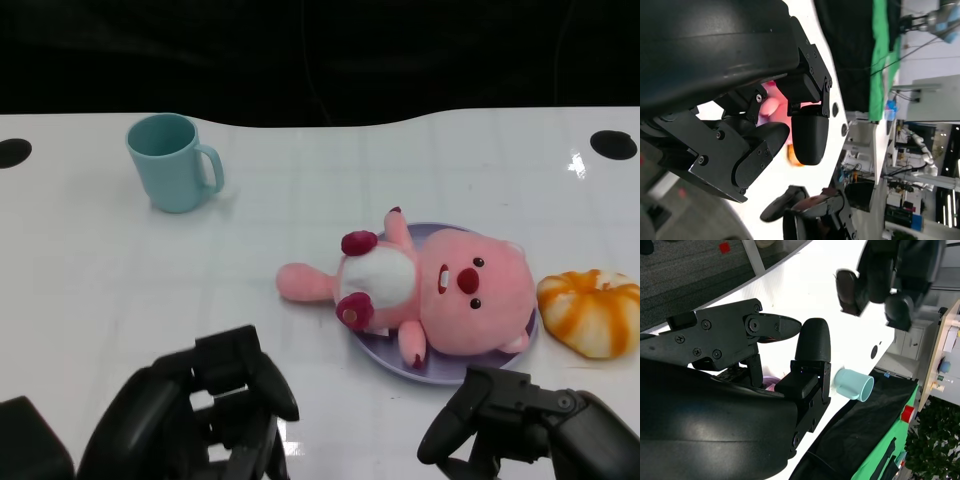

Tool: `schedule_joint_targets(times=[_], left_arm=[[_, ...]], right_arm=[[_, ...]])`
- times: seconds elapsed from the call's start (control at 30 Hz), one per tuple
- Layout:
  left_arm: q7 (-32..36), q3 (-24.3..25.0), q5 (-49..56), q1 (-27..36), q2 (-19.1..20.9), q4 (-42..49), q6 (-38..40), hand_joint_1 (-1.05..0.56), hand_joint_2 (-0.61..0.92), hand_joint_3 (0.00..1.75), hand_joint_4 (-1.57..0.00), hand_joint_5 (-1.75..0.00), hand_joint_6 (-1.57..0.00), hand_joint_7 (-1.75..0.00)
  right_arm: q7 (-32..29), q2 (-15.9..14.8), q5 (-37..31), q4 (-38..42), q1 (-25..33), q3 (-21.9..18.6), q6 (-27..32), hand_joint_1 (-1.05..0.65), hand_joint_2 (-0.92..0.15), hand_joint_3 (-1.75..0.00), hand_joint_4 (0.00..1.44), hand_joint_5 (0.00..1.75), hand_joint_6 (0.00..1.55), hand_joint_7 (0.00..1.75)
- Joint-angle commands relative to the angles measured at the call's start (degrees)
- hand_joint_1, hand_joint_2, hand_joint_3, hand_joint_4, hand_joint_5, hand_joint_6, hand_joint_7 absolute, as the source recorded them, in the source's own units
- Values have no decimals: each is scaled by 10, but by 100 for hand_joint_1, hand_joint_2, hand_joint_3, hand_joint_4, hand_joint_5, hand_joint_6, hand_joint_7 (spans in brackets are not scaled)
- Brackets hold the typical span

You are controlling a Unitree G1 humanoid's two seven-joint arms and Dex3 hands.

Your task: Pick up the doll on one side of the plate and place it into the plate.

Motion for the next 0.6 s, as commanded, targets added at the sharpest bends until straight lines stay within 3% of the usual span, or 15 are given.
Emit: schedule_joint_targets(times=[0.03, 0.27, 0.6], left_arm=[[-2, 11, -18, 1, 10, 2, 12, -12, 46, 131, -80, -175, -73, -153], [-43, 38, -52, -11, 30, 70, 4, -18, 45, 124, -80, -175, -72, -159], [-46, 48, -79, -16, 36, 86, 24, -18, 45, 126, -80, -175, -72, -157]], right_arm=[[1, -6, 5, 1, -1, -8, -8, -26, -92, -35, 65, 159, 59, 130], [3, -9, 10, 6, 5, -15, -20, -27, -92, -35, 66, 159, 59, 131], [2, -12, 5, -2, 15, -17, -24, -27, -92, -34, 66, 159, 59, 130]])
